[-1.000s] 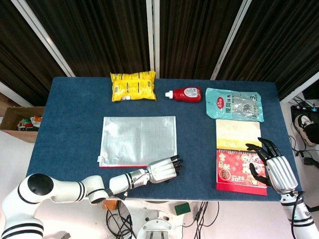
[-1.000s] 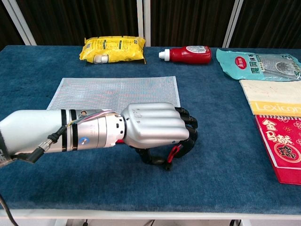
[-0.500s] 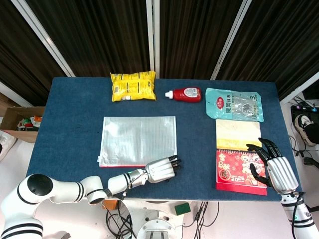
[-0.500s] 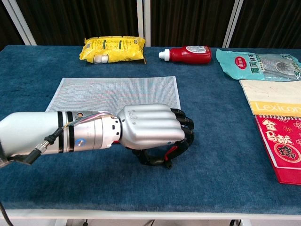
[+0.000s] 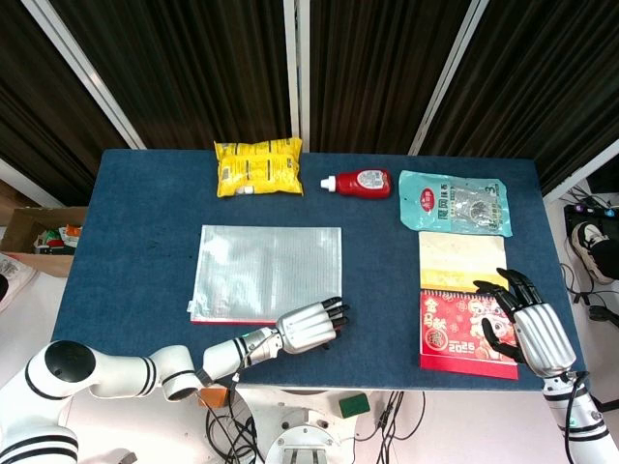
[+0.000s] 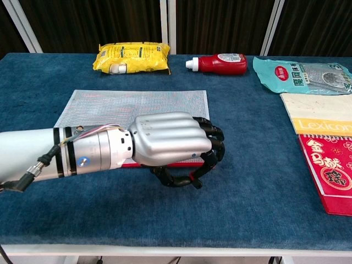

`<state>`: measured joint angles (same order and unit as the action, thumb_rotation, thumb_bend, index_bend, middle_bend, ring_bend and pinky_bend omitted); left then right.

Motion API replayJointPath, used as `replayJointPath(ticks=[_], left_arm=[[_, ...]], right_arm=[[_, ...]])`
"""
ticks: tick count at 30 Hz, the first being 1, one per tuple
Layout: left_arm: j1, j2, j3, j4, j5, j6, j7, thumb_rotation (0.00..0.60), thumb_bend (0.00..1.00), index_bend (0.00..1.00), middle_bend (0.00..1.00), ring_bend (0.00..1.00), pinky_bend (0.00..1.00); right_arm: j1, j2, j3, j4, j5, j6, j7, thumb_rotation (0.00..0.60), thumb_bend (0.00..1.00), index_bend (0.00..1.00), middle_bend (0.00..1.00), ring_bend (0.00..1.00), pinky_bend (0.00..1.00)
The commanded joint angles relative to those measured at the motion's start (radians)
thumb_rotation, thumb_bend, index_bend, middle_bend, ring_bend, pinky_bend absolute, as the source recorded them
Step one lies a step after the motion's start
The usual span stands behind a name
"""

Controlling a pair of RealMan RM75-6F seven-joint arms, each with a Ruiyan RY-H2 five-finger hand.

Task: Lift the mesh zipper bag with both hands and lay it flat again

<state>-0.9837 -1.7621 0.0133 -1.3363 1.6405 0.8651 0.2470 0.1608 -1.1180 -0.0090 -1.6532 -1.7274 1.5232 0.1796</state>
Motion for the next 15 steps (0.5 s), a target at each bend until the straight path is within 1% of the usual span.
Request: replayJointPath(ticks=[1, 3, 5, 7, 9, 10, 12, 15], left_arm=[[0.056, 0.034, -0.016, -0.061, 0.0, 0.109, -0.033, 0.6, 0.42, 0.59, 0.25, 0.11, 0.14], [0.083, 0.052, -0.029, -0.096, -0.003, 0.164, -0.042, 0.6, 0.43, 0.59, 0.25, 0.11, 0.14], [0.109, 0.072, -0.041, -0.134, -0.009, 0.211, -0.052, 0.6, 0.46, 0.6, 0.25, 0.11, 0.14], [0.14, 0.097, -0.057, -0.184, -0.022, 0.263, -0.061, 0.6, 0.49, 0.61, 0.25, 0.11, 0.14], [0.162, 0.111, -0.068, -0.218, -0.03, 0.298, -0.065, 0.6, 0.51, 0.61, 0.25, 0.11, 0.14], [0.173, 0.116, -0.072, -0.232, -0.032, 0.317, -0.066, 0.6, 0.52, 0.62, 0.25, 0.11, 0.14], [0.195, 0.128, -0.081, -0.264, -0.036, 0.35, -0.066, 0.6, 0.52, 0.63, 0.25, 0.11, 0.14], [0.22, 0.143, -0.091, -0.304, -0.04, 0.384, -0.062, 0.6, 0.52, 0.63, 0.25, 0.11, 0.14]], right_arm=[[0.012, 0.011, 0.001, -0.013, -0.006, -0.016, -0.01, 0.6, 0.49, 0.23, 0.34, 0.06, 0.12], [0.023, 0.019, 0.0, -0.023, -0.011, -0.036, -0.021, 0.6, 0.49, 0.23, 0.34, 0.06, 0.13], [0.041, 0.026, -0.003, -0.035, -0.022, -0.064, -0.033, 0.6, 0.49, 0.24, 0.34, 0.07, 0.15], [0.07, 0.029, -0.004, -0.052, -0.038, -0.108, -0.06, 0.6, 0.49, 0.27, 0.35, 0.08, 0.18], [0.096, 0.025, -0.001, -0.066, -0.049, -0.146, -0.09, 0.6, 0.48, 0.32, 0.36, 0.11, 0.23], [0.11, 0.02, 0.002, -0.073, -0.053, -0.166, -0.107, 0.6, 0.47, 0.35, 0.38, 0.13, 0.27], [0.145, 0.002, 0.013, -0.09, -0.056, -0.217, -0.154, 0.6, 0.4, 0.4, 0.41, 0.18, 0.32], [0.198, -0.035, 0.044, -0.113, -0.039, -0.287, -0.228, 0.6, 0.31, 0.42, 0.42, 0.21, 0.35]])
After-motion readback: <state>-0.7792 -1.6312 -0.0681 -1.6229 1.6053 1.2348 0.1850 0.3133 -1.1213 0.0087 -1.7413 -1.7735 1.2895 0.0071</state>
